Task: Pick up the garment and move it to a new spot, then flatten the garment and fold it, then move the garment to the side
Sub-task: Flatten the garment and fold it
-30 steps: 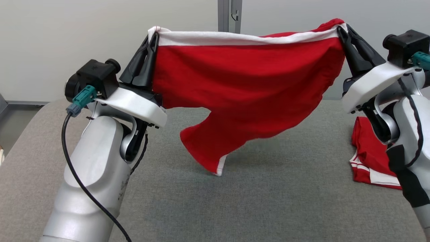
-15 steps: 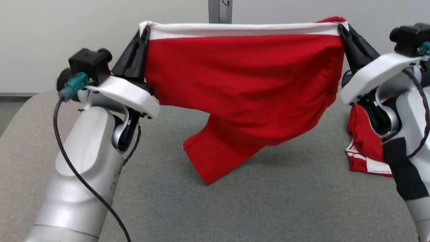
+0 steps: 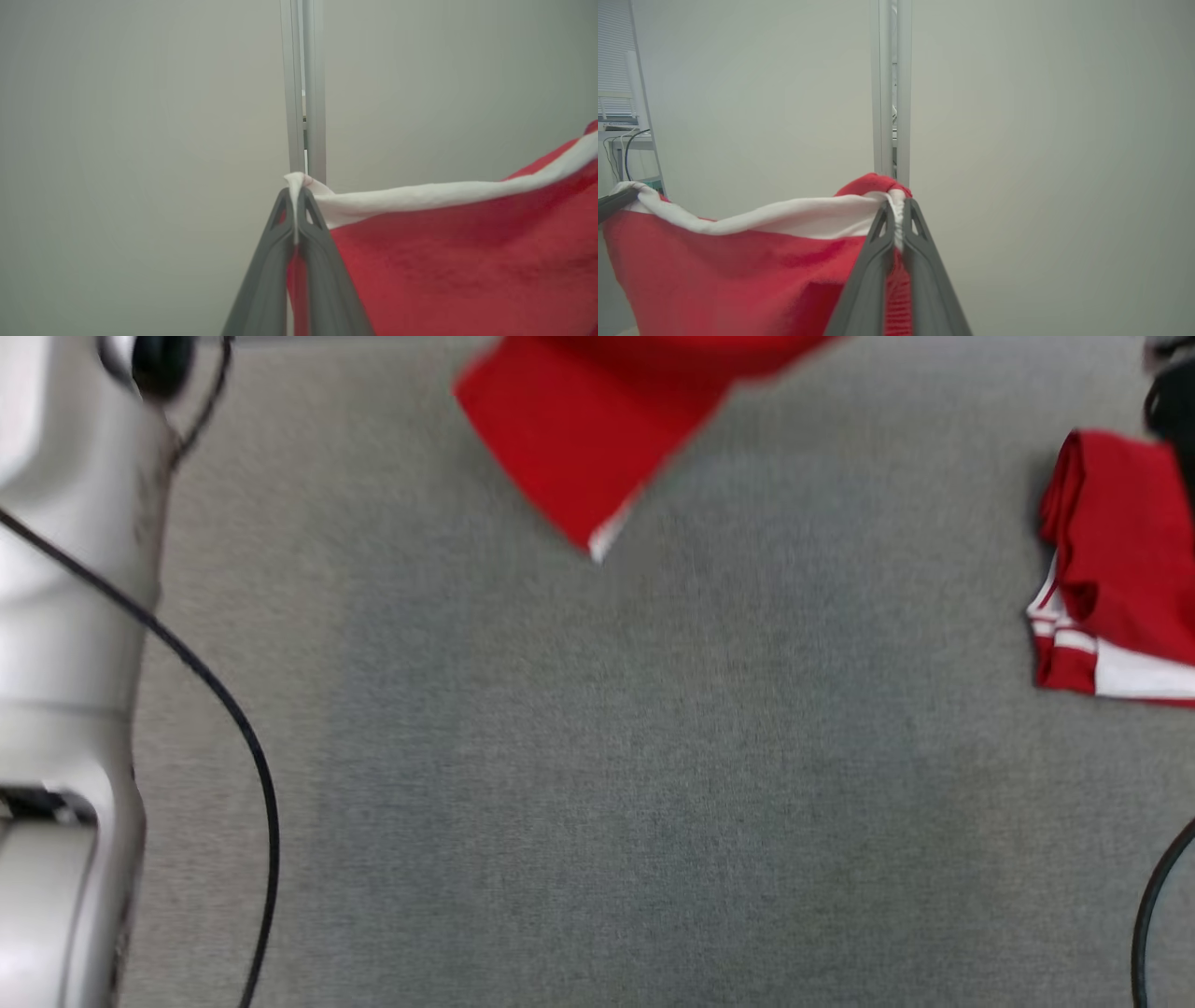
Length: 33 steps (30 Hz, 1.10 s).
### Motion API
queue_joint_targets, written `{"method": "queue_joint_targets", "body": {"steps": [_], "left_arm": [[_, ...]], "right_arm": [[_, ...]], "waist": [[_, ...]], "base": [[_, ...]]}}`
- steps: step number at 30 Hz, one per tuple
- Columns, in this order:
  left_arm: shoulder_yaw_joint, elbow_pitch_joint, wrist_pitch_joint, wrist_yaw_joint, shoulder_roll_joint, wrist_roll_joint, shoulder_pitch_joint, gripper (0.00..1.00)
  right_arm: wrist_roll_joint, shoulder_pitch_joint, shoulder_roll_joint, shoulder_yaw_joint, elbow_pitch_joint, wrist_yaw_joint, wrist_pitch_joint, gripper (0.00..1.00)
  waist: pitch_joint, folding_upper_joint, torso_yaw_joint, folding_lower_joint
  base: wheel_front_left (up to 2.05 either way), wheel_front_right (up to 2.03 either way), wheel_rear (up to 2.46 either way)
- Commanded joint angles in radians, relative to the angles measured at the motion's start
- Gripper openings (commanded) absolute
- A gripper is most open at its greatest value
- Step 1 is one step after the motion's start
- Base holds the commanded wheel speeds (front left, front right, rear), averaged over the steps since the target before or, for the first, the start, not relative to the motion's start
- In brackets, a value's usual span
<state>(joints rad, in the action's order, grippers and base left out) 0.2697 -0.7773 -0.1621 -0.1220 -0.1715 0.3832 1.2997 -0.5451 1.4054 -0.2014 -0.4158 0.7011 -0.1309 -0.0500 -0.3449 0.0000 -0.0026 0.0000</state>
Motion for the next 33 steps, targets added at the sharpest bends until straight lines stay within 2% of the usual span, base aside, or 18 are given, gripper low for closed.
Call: {"method": "queue_joint_targets", "body": {"steps": [1, 4, 6, 9, 13, 18, 19, 24, 33], "left_arm": [[-0.006, -0.040, -0.028, -0.003, 0.011, 0.006, 0.080, 0.00], [-0.025, -0.083, -0.082, 0.023, 0.030, -0.005, 0.205, 0.00], [-0.046, -0.080, -0.099, 0.043, 0.045, -0.009, 0.256, 0.00], [-0.080, 0.021, -0.103, 0.070, 0.056, -0.052, 0.287, 0.00], [-0.110, 0.132, -0.101, 0.059, 0.079, -0.112, 0.206, 0.00], [-0.117, 0.141, -0.102, 0.034, 0.093, -0.146, 0.120, 0.00], [-0.119, 0.125, -0.102, 0.024, 0.101, -0.153, 0.068, 0.00], [-0.142, 0.107, -0.102, 0.008, 0.107, -0.136, -0.018, 0.00], [-0.142, 0.083, -0.102, -0.008, 0.115, -0.153, -0.198, 0.00]], "right_arm": [[0.005, 0.063, -0.004, -0.020, 0.043, 0.000, -0.056, 0.00], [0.026, 0.179, 0.014, -0.033, 0.120, 0.000, -0.168, 0.00], [0.044, 0.225, 0.028, -0.013, 0.164, 0.000, -0.205, 0.00], [0.092, 0.254, 0.041, 0.051, 0.149, 0.000, -0.217, 0.00], [0.153, 0.139, 0.076, 0.145, 0.131, 0.000, -0.214, 0.00], [0.168, 0.057, 0.093, 0.168, 0.169, 0.000, -0.215, 0.00], [0.161, -0.001, 0.097, 0.162, 0.199, 0.000, -0.215, 0.00], [0.128, -0.075, 0.089, 0.138, 0.223, 0.000, -0.215, 0.00], [0.030, -0.246, 0.065, 0.050, 0.230, 0.000, -0.215, 0.00]], "waist": [[-0.153, 0.0000, -0.039, 0.0000], [-0.200, 0.0000, -0.041, 0.0000], [-0.225, 0.0000, -0.040, 0.0000], [-0.267, 0.0000, -0.036, 0.0000], [-0.310, 0.0000, -0.024, 0.0000], [-0.334, 0.0000, -0.007, 0.0000], [-0.341, 0.0000, 0.001, 0.0000], [-0.335, 0.0000, 0.015, 0.0000], [-0.248, 0.0000, 0.024, 0.0000]], "base": [[0.00, 0.00, 0.00], [0.00, 0.00, 0.00], [0.00, 0.00, 0.00], [0.00, 0.00, 0.00], [0.00, 0.00, 0.00], [0.00, 0.00, 0.00], [0.00, 0.00, 0.00], [0.00, 0.00, 0.00], [0.00, 0.00, 0.00]]}}
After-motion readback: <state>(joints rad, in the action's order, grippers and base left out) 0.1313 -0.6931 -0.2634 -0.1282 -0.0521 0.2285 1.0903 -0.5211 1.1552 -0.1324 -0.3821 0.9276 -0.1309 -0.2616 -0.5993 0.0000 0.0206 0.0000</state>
